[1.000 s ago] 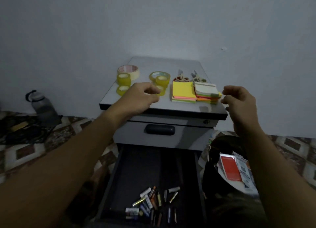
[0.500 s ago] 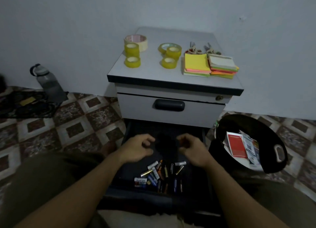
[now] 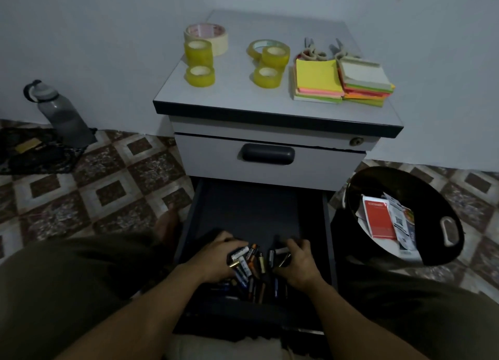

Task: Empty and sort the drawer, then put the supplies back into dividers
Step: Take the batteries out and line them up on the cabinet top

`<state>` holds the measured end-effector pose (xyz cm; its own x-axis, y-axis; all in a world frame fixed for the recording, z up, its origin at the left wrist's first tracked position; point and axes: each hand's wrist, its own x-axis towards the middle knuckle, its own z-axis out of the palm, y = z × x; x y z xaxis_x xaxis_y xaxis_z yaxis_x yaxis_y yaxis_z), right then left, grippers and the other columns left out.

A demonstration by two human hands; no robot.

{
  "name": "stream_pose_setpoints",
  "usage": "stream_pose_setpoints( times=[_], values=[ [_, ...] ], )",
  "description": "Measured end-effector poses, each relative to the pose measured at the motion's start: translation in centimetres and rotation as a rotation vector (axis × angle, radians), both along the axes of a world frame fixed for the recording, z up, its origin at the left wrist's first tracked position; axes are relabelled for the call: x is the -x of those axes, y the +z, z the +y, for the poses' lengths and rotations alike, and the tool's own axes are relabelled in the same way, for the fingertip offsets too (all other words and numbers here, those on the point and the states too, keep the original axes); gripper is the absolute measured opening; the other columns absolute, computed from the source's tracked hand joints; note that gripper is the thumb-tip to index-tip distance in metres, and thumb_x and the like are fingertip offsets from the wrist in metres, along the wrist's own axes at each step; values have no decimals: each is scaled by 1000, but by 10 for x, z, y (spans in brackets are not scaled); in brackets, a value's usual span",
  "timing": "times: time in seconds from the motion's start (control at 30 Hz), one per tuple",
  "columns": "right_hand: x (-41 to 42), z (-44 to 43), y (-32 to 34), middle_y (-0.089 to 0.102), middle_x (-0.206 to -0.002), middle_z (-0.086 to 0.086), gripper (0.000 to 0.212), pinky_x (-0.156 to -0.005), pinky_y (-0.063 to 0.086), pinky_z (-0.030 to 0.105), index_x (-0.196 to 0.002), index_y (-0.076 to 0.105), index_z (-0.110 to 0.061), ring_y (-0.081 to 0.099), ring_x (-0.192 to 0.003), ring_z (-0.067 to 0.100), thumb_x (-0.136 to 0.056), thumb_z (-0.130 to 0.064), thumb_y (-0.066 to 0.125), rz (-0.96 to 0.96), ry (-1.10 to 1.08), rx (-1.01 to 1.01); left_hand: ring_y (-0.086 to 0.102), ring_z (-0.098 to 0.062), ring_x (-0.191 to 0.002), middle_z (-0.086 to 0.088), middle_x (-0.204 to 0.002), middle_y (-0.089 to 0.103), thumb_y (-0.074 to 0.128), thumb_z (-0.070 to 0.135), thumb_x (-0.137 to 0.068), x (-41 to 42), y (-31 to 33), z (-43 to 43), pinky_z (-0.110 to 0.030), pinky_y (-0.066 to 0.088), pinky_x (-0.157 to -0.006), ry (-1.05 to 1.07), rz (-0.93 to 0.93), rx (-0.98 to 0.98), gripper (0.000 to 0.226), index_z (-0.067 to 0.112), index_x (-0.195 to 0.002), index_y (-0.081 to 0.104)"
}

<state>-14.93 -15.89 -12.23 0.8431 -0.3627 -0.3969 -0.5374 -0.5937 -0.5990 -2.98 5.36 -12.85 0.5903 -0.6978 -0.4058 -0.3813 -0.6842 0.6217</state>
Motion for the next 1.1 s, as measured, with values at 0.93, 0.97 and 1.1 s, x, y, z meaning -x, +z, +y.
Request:
stream_pose_setpoints(
  times=[0.93, 0.97, 1.1],
  values=[
    [-7, 3, -10, 37, -118, 1, 32, -91, 33, 8, -116, 68, -14, 55, -106, 22, -84, -7, 64, -105, 66, 138, 52, -23, -115, 1, -127, 47, 51, 33, -94, -7, -4, -3, -35, 44, -97, 0, -256, -46, 39, 37, -132, 44],
    [-7, 3, -11, 37, -117, 1, 33, -90, 32, 7, -116, 68, -14, 55, -106, 22, -84, -7, 64, -105, 65, 139, 53, -23, -112, 1, -125, 47, 50, 35, -95, -6, -4, -4, -36, 45, -95, -4, -245, -37, 36, 39, -129, 42],
    [-8, 2, -11, 34, -114, -1, 33, -91, 33, 9, -117, 67, -12, 54, -107, 22, -84, -6, 63, -106, 69, 132, 51, -17, -116, 9, -130, 37, 60, 42, -91, -7, -7, -3, -35, 46, -98, -10, -198, -7, 48, 43, -135, 41]
  ],
)
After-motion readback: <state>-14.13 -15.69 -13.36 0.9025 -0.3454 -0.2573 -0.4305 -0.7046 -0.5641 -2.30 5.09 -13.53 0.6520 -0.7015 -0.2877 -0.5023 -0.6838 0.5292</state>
